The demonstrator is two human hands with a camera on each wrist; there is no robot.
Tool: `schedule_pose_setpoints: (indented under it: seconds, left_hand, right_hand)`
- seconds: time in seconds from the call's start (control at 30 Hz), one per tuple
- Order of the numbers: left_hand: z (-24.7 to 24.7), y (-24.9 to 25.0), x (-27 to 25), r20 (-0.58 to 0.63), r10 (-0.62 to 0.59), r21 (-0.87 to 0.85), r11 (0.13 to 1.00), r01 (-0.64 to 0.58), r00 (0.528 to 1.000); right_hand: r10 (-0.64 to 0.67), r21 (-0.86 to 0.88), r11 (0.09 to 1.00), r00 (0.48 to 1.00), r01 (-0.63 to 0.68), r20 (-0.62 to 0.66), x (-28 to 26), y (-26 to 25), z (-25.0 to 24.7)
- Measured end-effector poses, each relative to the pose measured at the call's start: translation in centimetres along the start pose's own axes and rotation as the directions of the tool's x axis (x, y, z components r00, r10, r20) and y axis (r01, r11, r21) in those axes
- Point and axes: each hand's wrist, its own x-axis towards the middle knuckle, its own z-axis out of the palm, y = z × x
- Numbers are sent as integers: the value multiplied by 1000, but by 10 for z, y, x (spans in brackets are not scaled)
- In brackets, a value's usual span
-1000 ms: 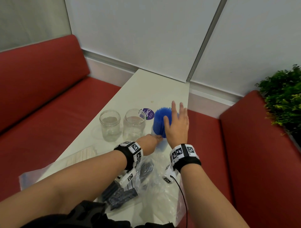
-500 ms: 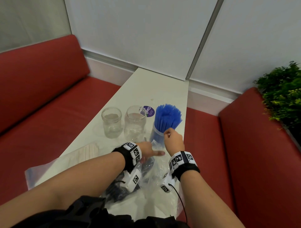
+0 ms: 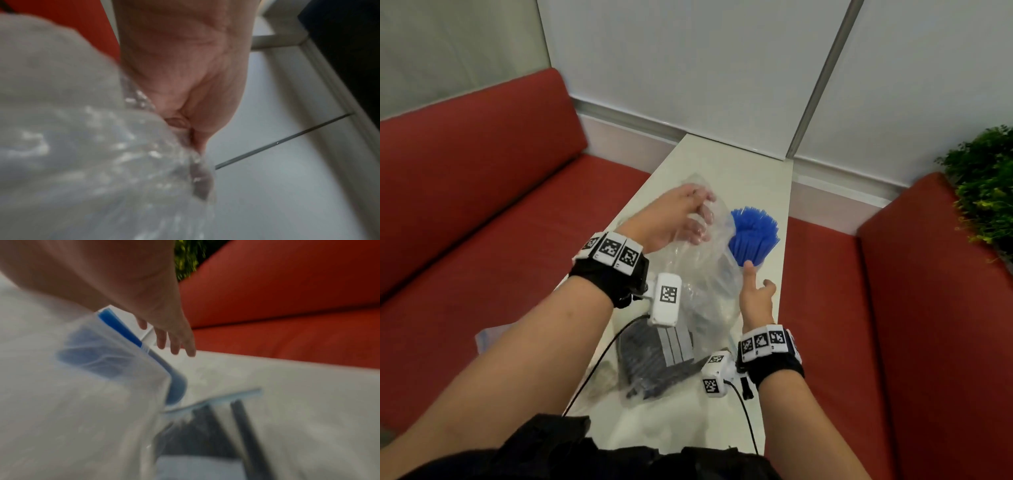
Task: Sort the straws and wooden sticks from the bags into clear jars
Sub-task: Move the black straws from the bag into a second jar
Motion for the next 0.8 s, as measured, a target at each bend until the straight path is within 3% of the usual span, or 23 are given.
schedule_pose_setpoints:
  seconds: [0.03, 0.1, 0.13, 0.17, 0.23, 0.3, 0.37, 0.43, 0.47, 0.5, 0.57, 0.6, 0.63, 0.7, 0.8]
  left_hand:
    - [-7, 9, -4, -70, 86, -21, 996, -87, 994]
    - [-17, 19, -10, -207, 235, -14, 970, -243, 950]
    - [-20, 22, -13, -259, 283, 4, 956, -292, 924]
    - [-23, 23, -15, -294, 313, 36, 948, -316, 903]
    - [-31, 23, -19, -340, 357, 193, 932, -307, 870]
    - [-52, 29, -25, -417, 448, 448, 858, -250, 791]
    - [-86, 44, -33, -486, 550, 638, 755, -154, 679]
    - [-120, 58, -42, -544, 567, 671, 736, -85, 618]
    - [-132, 63, -45, -583, 529, 605, 789, -105, 617]
    - [-137, 65, -48, -611, 446, 467, 870, -158, 654]
    - [-137, 61, -49, -499, 252, 133, 968, -214, 829]
    - [-132, 54, -49, -385, 190, 73, 982, -175, 903]
    - [-125, 45, -50, -291, 162, 101, 985, -138, 943]
    - [-113, 29, -52, -249, 166, 195, 974, -119, 954]
    - [-116, 30, -50, -389, 267, 264, 949, -171, 882]
  right_hand:
    - [66, 94, 992, 986, -81, 150, -7, -9, 8]
    - [138, 249, 924, 859, -291, 492, -14, -27, 19]
    - [156, 314, 864, 802, -393, 576, -18, -38, 21]
    - [170, 363, 816, 787, -450, 593, -18, -46, 23]
    - [123, 432, 827, 865, -360, 486, -14, -56, 26]
    - [-52, 412, 910, 972, -49, 231, -7, -63, 23]
    - [-249, 355, 904, 968, 240, -20, -1, -68, 10]
    - [-325, 353, 870, 938, 345, -116, 6, -69, -4]
    - [-337, 374, 855, 933, 359, -126, 8, -71, -7]
    - [-334, 405, 842, 934, 356, -128, 8, -74, -8]
    - [-275, 468, 829, 952, 305, -135, 7, -80, -2]
    - [-245, 493, 823, 959, 282, -139, 3, -85, 4]
    - [-235, 509, 816, 961, 276, -144, 0, -89, 10]
    - [-257, 481, 821, 951, 309, -172, -1, -92, 18]
    - [-319, 308, 869, 915, 386, -246, 4, -81, 15]
